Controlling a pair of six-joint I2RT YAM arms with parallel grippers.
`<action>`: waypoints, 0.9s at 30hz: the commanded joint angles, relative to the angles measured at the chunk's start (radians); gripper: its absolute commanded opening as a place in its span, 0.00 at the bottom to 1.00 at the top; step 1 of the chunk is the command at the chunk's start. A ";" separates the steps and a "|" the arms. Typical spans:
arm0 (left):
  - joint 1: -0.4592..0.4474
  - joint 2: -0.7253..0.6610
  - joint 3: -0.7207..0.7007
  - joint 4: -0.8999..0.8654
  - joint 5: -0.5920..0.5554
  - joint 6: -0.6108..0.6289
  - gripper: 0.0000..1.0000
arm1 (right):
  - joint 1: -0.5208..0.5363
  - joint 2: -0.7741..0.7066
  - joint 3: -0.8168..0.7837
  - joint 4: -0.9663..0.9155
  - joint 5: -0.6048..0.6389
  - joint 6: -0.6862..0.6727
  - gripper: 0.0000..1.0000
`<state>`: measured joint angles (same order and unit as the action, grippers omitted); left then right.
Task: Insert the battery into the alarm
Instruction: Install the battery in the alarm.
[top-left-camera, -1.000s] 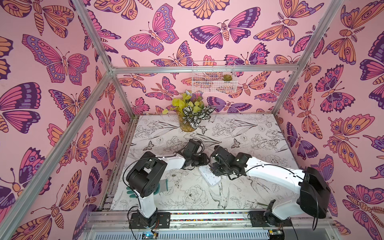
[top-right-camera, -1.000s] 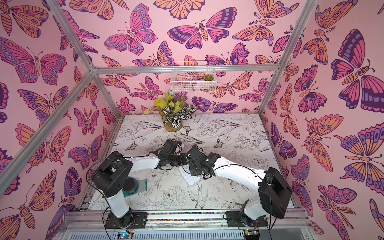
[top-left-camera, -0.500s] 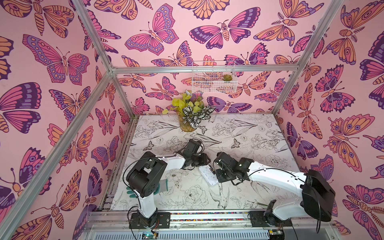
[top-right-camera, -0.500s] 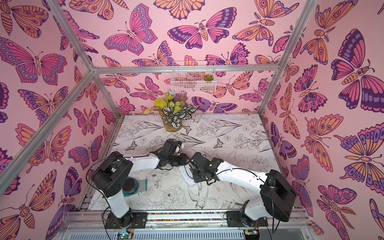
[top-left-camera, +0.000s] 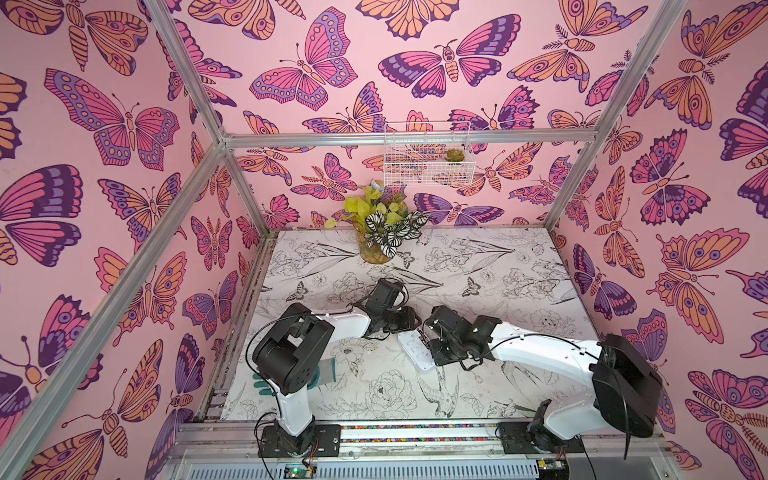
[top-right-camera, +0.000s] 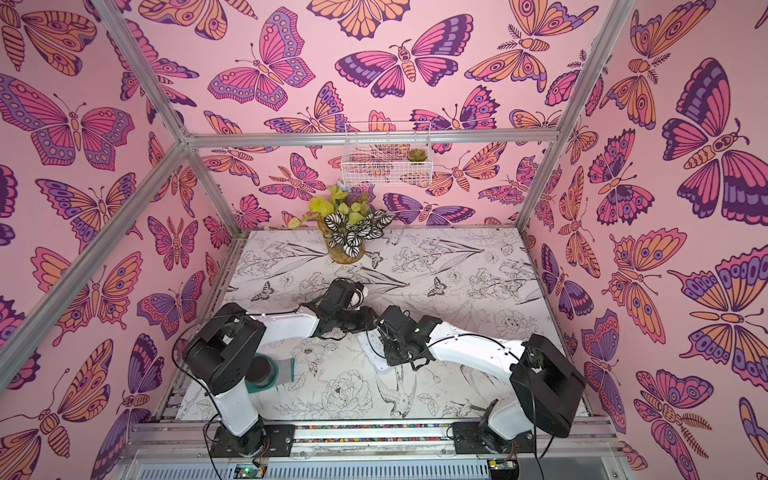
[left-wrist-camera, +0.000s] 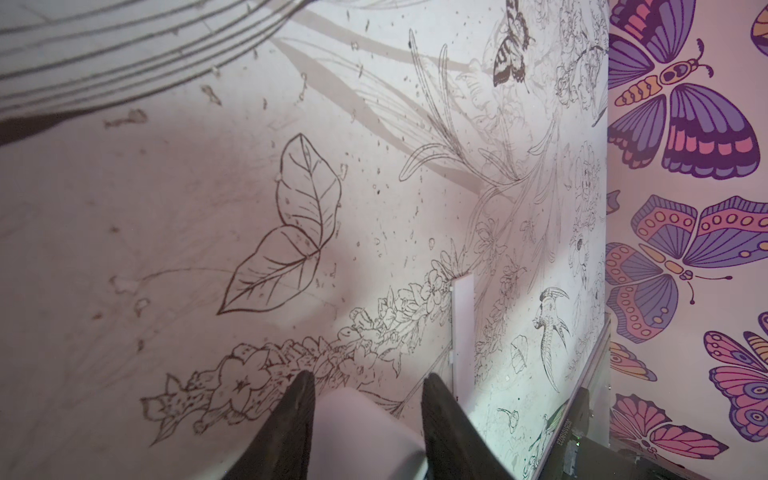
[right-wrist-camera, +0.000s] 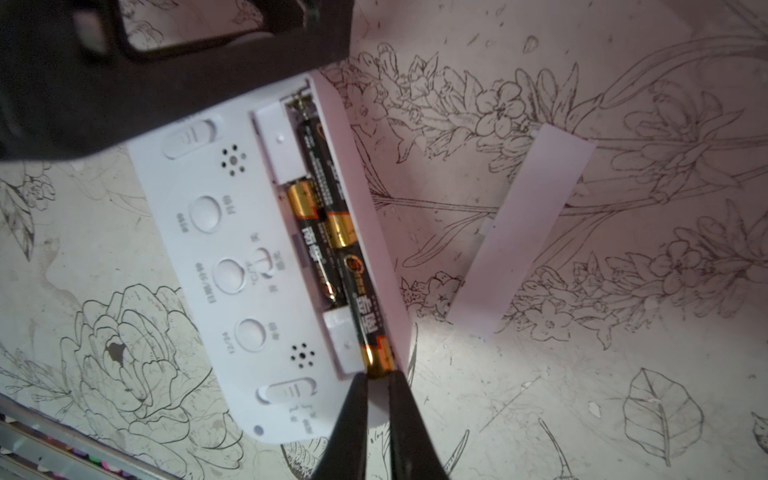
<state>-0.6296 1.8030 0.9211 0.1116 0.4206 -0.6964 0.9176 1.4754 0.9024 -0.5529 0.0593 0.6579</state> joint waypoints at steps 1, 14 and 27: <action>-0.006 0.022 -0.015 -0.002 0.024 0.008 0.45 | -0.003 0.011 0.029 -0.004 0.018 0.006 0.14; -0.006 0.007 -0.016 -0.003 0.023 0.023 0.48 | -0.003 0.005 0.041 -0.007 0.025 0.009 0.15; -0.012 0.013 -0.022 -0.001 0.041 0.020 0.48 | -0.003 0.059 0.062 0.001 0.027 0.011 0.12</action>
<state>-0.6296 1.8030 0.9192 0.1120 0.4301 -0.6884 0.9165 1.5063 0.9360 -0.5640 0.0811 0.6579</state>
